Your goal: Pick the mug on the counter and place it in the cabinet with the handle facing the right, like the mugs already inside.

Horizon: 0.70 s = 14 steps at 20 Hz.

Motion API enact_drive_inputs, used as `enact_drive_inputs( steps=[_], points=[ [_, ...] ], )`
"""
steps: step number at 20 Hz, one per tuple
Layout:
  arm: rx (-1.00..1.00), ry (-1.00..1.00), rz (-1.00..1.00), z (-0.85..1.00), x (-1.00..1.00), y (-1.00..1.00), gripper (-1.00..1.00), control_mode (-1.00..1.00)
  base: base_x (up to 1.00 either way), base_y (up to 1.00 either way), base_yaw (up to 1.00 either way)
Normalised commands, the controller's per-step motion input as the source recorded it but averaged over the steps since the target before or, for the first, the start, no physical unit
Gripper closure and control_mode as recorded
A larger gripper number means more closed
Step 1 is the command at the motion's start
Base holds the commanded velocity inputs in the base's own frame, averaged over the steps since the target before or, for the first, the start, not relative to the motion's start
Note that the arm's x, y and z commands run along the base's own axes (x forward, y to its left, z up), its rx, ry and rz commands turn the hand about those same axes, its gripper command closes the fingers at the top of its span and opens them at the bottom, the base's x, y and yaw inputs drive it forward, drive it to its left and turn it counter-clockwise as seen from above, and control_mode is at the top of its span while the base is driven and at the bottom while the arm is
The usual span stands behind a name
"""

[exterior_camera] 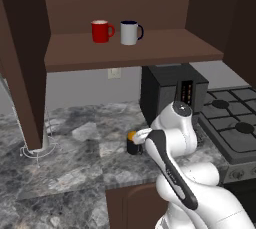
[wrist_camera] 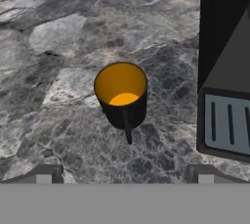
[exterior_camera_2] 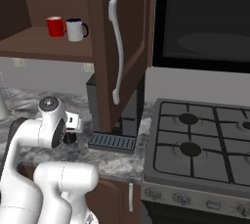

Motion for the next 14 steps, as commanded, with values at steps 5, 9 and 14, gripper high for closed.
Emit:
enact_drive_inputs(
  steps=[5, 9, 14],
  points=[
    [0.01, 0.0, 0.0, -0.18, 0.04, 0.0, -1.0, -1.0, 0.0, 0.0, 0.0],
    [0.01, 0.0, 0.0, -0.18, 0.08, 0.0, -1.0, -1.0, 0.0, 0.0, 0.0],
    [0.01, -0.02, 0.02, -0.31, 0.09, 0.0, -1.0, -1.0, 0.0, 0.0, 0.0]
  ],
)
